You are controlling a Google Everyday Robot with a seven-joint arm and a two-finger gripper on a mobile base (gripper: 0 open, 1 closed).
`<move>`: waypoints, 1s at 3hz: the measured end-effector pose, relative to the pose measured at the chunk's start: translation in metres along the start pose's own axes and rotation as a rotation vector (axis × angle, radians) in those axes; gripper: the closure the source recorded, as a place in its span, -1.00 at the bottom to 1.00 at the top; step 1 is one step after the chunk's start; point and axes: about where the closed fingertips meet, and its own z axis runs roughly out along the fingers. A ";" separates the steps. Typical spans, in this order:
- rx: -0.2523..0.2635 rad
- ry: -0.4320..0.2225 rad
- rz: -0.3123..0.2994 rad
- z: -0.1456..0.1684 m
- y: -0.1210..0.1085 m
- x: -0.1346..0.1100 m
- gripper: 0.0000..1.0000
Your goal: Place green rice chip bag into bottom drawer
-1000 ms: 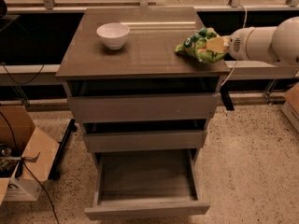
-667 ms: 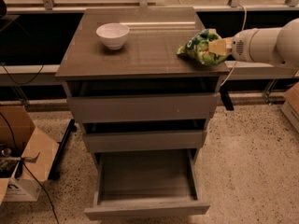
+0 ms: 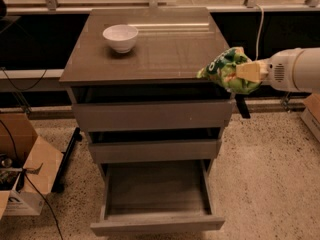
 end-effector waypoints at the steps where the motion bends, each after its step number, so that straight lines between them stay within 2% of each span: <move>1: -0.021 0.004 0.034 -0.047 0.013 0.016 1.00; 2: -0.044 0.081 -0.001 -0.081 0.023 0.029 1.00; 3: -0.054 0.230 -0.031 -0.078 0.038 0.073 1.00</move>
Offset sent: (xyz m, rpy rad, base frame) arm -0.1599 -0.0057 -0.0074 -0.0898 0.3032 0.1815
